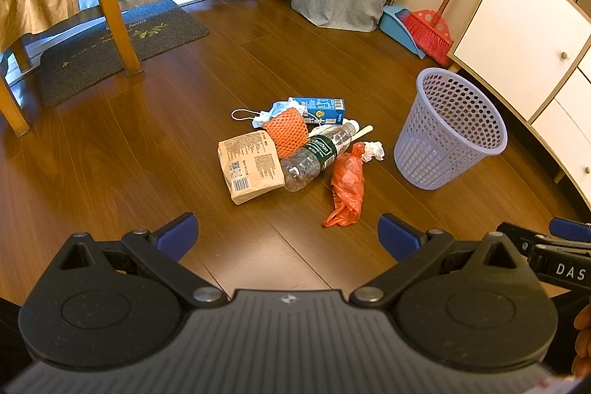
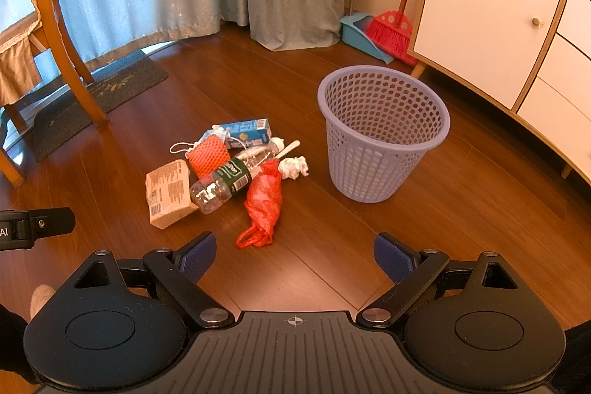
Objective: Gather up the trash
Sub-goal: 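Move both tools toward the trash pile and the lavender wastebasket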
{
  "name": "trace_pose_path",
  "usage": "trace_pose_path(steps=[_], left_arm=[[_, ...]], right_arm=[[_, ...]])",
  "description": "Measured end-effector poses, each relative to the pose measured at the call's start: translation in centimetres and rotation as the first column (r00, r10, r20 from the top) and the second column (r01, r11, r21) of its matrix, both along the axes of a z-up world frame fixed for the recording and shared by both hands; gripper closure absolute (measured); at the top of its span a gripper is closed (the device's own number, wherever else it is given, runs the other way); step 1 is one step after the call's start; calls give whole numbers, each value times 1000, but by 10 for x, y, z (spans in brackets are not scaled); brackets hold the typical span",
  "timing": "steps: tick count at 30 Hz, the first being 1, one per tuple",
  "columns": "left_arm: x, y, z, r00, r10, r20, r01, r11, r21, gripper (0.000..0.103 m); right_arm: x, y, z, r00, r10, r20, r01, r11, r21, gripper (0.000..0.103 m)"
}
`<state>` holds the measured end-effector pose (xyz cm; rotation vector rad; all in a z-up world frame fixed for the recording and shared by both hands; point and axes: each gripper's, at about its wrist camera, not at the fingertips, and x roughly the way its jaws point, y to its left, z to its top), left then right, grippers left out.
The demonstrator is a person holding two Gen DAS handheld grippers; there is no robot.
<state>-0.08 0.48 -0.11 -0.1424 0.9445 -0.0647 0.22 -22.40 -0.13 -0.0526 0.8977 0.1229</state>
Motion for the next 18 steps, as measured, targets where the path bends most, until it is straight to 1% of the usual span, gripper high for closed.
trace_pose_path(steps=[18], left_arm=[[2,-4,0,1000,-7,-1,7,1000,22,1]], right_arm=[[1,1,-1,1000,-1,2,1,1000,-1,13]])
